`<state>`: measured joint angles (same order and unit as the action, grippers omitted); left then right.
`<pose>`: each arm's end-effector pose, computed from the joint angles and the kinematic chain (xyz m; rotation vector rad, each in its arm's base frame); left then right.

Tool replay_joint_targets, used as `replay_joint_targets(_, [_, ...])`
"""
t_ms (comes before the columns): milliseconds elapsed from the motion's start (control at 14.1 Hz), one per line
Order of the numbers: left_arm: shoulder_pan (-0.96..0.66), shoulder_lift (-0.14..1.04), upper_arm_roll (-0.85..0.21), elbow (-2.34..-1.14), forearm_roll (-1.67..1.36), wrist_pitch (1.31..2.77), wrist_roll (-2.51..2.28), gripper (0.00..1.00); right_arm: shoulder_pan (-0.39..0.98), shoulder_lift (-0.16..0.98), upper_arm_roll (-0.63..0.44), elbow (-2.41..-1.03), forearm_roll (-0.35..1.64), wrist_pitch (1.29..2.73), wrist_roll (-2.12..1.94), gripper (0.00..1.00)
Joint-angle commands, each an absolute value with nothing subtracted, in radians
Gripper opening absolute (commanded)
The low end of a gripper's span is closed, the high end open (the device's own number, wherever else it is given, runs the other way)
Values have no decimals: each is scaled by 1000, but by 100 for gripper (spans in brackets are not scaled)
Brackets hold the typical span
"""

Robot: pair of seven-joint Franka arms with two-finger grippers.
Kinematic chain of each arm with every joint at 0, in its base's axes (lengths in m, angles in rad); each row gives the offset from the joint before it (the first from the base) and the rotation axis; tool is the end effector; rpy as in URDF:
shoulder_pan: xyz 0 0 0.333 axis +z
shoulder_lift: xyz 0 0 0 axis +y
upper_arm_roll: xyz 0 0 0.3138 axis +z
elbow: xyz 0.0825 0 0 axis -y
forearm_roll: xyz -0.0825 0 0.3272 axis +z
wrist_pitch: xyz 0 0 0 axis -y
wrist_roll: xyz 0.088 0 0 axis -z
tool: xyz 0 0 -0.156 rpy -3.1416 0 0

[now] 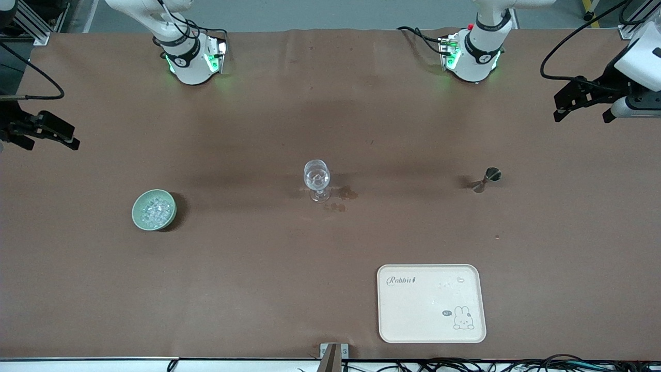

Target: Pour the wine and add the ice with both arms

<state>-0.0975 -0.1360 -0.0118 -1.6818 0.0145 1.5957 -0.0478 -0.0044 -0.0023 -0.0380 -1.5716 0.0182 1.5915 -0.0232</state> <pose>0.4574 -0.0483 0.5943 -3.1270 0.0961 -0.0798 0.5000 -0.0184 0.5760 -3.1237 0.0303 -0.0356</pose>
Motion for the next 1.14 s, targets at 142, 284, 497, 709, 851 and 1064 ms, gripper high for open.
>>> replay_joint_targets(142, [-94,-127,-14,-1655,21,1582,-48,100,5,-35,-37,-1605,-5,1598,-20,100])
replay_joint_targets(284, [-75,-91,-5,-1617,23,1582,-32,100,3,-35,-37,-1603,-5,1588,-21,100])
replay_joint_targets(497, [-23,-58,0,-1601,11,1582,46,100,3,-35,-37,-1595,-6,1566,-40,100])
replay_joint_targets(709, [17,-8,11,-1608,6,1494,12,100,-2,-35,-38,-1600,-6,1565,-66,100])
replay_joint_targets(851, [70,15,11,-1637,-44,1483,-91,100,-3,-35,-38,-1600,-6,1566,-66,100])
replay_joint_targets(1064, [153,60,11,-1703,-149,1489,-195,100,-2,-35,-40,-1608,-6,1569,-58,100])
